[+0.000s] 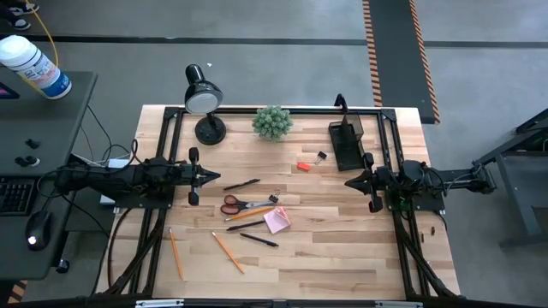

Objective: Pick and place office supplies into organizer

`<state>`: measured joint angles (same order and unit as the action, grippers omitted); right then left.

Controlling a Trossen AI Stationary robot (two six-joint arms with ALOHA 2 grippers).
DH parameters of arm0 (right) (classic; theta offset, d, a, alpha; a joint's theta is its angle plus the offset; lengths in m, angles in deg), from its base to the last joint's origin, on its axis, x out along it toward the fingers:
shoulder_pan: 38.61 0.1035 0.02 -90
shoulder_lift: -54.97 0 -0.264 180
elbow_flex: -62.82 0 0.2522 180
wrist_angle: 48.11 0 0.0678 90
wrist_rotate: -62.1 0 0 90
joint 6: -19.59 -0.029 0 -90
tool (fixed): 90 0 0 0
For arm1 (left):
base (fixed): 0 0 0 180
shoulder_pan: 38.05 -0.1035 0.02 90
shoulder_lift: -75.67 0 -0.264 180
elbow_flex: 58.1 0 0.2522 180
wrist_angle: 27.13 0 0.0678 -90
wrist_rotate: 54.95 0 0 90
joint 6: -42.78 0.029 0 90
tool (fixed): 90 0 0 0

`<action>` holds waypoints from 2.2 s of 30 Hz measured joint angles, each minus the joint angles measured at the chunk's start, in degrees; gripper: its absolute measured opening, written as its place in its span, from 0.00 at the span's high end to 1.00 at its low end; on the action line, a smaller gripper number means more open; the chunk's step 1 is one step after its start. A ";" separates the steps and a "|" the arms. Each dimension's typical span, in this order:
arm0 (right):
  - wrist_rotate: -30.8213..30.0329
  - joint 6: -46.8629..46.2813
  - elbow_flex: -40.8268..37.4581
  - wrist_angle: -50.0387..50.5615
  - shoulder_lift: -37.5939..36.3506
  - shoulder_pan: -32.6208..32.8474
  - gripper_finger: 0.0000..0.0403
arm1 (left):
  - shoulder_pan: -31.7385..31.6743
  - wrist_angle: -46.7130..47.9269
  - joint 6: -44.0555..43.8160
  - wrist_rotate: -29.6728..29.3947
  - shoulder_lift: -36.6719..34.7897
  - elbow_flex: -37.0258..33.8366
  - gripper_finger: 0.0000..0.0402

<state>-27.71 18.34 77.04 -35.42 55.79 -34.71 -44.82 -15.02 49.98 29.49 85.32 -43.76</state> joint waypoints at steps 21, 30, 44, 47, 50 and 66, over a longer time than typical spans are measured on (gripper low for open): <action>0.00 0.00 0.00 0.00 0.02 0.02 1.00 | 0.02 0.00 -0.01 0.00 0.00 0.00 1.00; -0.07 3.93 -0.01 -0.39 0.01 0.02 1.00 | 0.01 -1.71 -7.50 0.01 0.02 0.01 1.00; -0.11 7.97 0.00 -4.33 0.02 0.01 1.00 | 0.02 -4.74 -2.49 -10.07 -0.03 0.02 1.00; -0.08 10.66 0.00 -4.32 0.02 0.01 1.00 | 0.02 -4.05 -2.50 -11.81 -0.03 0.00 1.00; -0.04 11.82 -0.01 -4.21 0.02 0.01 1.00 | 0.02 -4.71 -2.50 -11.99 -0.03 0.00 1.00; 0.01 11.45 1.48 -12.08 0.09 0.02 1.00 | 0.02 -19.73 3.80 -5.72 -0.03 3.64 1.00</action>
<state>-27.70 29.79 78.53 -47.49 55.88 -34.69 -44.79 -34.75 53.78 23.77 85.29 -40.12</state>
